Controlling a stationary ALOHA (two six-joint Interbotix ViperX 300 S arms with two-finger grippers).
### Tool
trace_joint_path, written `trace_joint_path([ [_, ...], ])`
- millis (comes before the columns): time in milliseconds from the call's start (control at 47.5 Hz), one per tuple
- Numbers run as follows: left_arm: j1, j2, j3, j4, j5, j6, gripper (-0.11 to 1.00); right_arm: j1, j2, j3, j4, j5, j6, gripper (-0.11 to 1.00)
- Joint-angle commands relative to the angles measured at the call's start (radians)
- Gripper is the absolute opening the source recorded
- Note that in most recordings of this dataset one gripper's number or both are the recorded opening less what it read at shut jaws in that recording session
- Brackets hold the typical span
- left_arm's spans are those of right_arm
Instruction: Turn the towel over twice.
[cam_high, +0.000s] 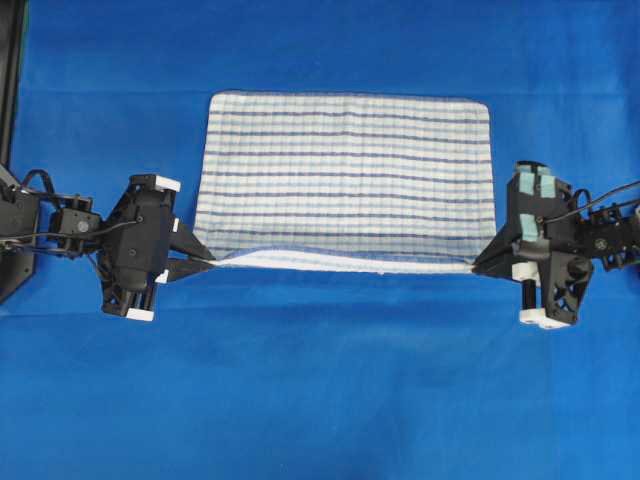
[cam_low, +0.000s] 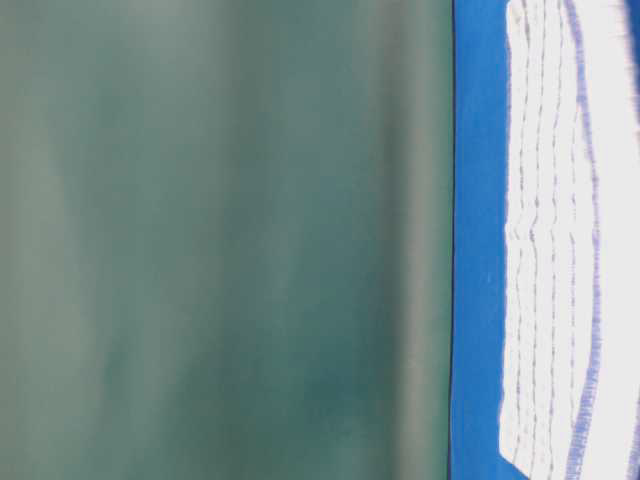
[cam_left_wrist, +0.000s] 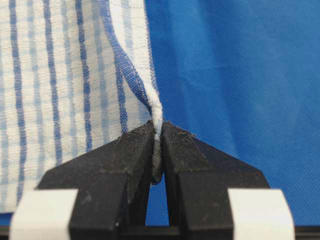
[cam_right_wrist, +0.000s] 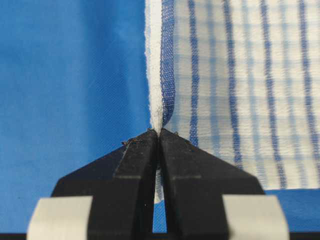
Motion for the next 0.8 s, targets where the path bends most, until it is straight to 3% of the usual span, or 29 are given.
trace_joint_path([
  [0,-0.017,-0.003,-0.023,-0.002,0.003,-0.003,0.03,0.017,0.009,-0.011,0.005,-0.014,0.003,0.02],
  [547,-0.025,0.011,-0.044,-0.002,0.008,-0.009,0.07,0.021,0.020,-0.018,0.006,-0.011,0.002,0.05],
  [652,-0.026,0.008,-0.051,0.000,0.012,-0.018,0.29,0.021,0.020,-0.026,0.006,-0.005,0.000,0.31],
  [778,-0.026,-0.009,-0.064,0.000,0.043,-0.023,0.66,0.023,0.008,-0.037,0.003,0.008,-0.009,0.65],
])
